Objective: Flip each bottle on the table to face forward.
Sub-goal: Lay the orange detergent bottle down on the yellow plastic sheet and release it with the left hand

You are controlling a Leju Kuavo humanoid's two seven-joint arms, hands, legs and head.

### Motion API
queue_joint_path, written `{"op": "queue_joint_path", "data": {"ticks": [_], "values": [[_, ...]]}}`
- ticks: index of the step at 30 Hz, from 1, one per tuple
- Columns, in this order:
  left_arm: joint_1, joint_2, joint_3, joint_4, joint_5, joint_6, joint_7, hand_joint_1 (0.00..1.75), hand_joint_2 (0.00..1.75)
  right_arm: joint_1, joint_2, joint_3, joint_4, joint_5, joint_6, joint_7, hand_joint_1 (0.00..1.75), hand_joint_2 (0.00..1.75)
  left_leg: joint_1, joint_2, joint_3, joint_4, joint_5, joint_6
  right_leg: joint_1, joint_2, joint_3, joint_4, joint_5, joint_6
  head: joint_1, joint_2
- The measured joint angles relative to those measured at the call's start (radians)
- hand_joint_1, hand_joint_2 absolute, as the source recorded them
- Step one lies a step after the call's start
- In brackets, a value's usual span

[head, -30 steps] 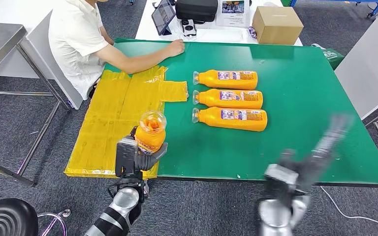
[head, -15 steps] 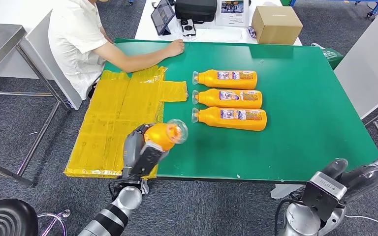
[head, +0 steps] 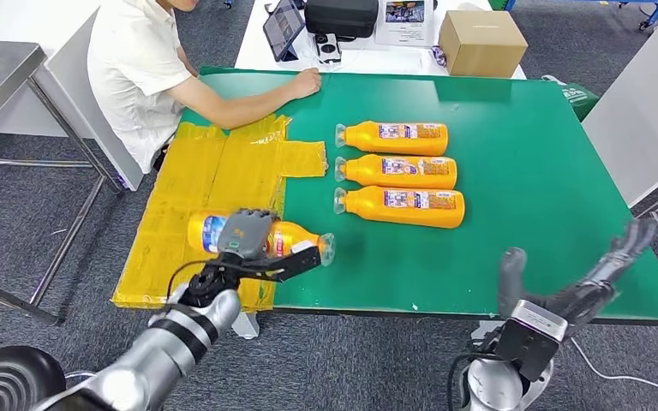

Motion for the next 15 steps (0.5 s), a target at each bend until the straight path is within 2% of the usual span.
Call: {"op": "queue_joint_path", "data": {"ticks": [3,7,14,15], "values": [[-0.060,0.009,-0.024,0.043,-0.068,-0.035,0.018,1.75,1.75,0.009,0.000,0.018,0.022,-0.012,0.000,0.000,0.00,1.75,0.000,0.000,0.000,0.000,0.000,0.000,0.000,0.000,0.000,0.000,0.000,0.000,0.000,0.000],[-0.099,0.013,-0.039,0.082,-0.054,-0.096,0.005,0.39,1.75,0.017,0.000,0.040,0.056,-0.026,0.000,0.000,0.00,1.75,0.000,0.000,0.000,0.000,0.000,0.000,0.000,0.000,0.000,0.000,0.000,0.000,0.000,0.000],[-0.151,0.004,-0.043,0.184,0.006,-0.255,-0.003,0.35,1.75,0.019,0.000,0.080,0.126,-0.057,0.000,0.000,0.00,1.75,0.000,0.000,0.000,0.000,0.000,0.000,0.000,0.000,0.000,0.000,0.000,0.000,0.000,0.000],[-0.156,0.002,-0.043,0.195,0.009,-0.261,-0.003,0.42,1.75,0.019,0.000,0.083,0.133,-0.058,0.000,0.000,0.00,1.75,0.000,0.000,0.000,0.000,0.000,0.000,0.000,0.000,0.000,0.000,0.000,0.000,0.000,0.000]]}}
